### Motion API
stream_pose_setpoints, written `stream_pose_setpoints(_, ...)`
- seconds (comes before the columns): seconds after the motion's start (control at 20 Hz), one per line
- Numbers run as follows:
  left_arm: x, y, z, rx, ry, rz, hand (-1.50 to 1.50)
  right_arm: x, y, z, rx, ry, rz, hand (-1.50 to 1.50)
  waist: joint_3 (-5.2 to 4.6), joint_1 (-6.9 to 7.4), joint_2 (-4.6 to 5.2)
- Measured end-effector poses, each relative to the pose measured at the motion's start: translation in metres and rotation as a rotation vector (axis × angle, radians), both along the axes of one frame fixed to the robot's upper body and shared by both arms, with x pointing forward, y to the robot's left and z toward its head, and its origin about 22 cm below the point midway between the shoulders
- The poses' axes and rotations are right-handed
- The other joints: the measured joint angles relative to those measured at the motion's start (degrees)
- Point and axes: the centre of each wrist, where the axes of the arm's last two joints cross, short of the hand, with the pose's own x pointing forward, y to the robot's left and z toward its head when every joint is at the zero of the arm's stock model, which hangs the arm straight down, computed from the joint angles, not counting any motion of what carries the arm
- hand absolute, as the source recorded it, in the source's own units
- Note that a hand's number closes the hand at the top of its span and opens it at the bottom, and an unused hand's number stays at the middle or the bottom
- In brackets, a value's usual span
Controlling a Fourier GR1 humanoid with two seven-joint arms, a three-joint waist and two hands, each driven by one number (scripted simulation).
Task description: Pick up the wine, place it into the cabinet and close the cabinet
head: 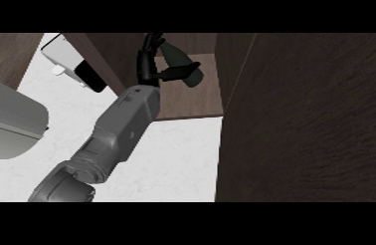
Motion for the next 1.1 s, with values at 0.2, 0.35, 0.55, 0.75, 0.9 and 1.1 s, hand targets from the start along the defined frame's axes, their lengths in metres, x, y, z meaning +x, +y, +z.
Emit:
stream_pose_setpoints(0.2,-0.001,0.004,-0.004,0.036,0.014,0.011,-1.5,-0.001,0.0,0.001,0.005,-0.001,0.001,-1.5,0.0,-0.37,0.02)
stream_pose_setpoints(0.35,-0.003,0.004,-0.008,0.048,0.006,0.025,-1.5,0.0,0.0,0.001,0.0,0.001,0.003,-1.5,-0.06,-0.4,0.14)
stream_pose_setpoints(0.55,-0.006,0.005,-0.013,0.026,-0.017,0.04,-1.5,0.0,0.002,0.002,0.003,0.004,0.009,-1.5,-0.07,-0.52,0.19)
stream_pose_setpoints(0.75,-0.007,0.006,-0.014,0.016,-0.028,0.034,-1.5,0.0,0.002,0.001,0.004,0.002,0.012,-1.5,-0.09,-0.63,0.29)
stream_pose_setpoints(0.9,-0.007,0.006,-0.015,0.016,-0.044,0.01,-1.5,0.0,0.004,0.0,0.008,0.0,0.023,-1.5,-0.09,-0.62,0.28)
stream_pose_setpoints(1.1,-0.008,0.007,-0.017,0.003,-0.065,-0.031,-1.5,-0.001,0.006,-0.002,0.012,0.001,0.029,-1.5,-0.07,-0.62,0.24)
